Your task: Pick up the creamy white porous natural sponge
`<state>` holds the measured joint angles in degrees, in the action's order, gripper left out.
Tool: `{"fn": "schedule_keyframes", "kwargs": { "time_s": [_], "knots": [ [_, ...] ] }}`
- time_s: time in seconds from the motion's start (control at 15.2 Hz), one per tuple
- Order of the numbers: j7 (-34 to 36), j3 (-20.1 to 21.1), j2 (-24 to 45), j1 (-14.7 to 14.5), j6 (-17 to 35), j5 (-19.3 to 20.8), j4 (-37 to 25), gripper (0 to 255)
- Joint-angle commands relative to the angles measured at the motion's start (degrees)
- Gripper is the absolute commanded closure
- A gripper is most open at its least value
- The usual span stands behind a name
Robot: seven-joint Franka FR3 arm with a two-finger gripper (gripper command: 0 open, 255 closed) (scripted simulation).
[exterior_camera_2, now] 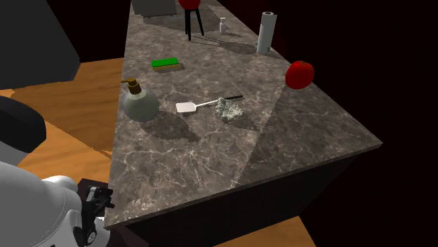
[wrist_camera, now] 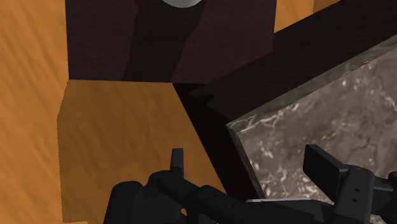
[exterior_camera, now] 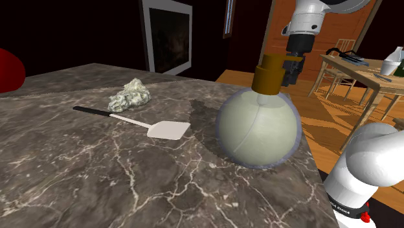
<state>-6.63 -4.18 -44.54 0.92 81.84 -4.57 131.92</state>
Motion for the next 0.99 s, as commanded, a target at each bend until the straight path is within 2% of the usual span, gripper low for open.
{"fn": "schedule_keyframes", "kwargs": {
  "time_s": [0.0,0.46,0.92],
  "knots": [
    [0.00,0.00,0.00,0.00,0.00,0.00,0.00,0],
    [1.72,4.65,8.64,-3.87,7.73,-4.89,-4.41,0],
    [3.19,9.10,18.18,-7.13,14.04,-8.02,-11.47,0]
  ]
}}
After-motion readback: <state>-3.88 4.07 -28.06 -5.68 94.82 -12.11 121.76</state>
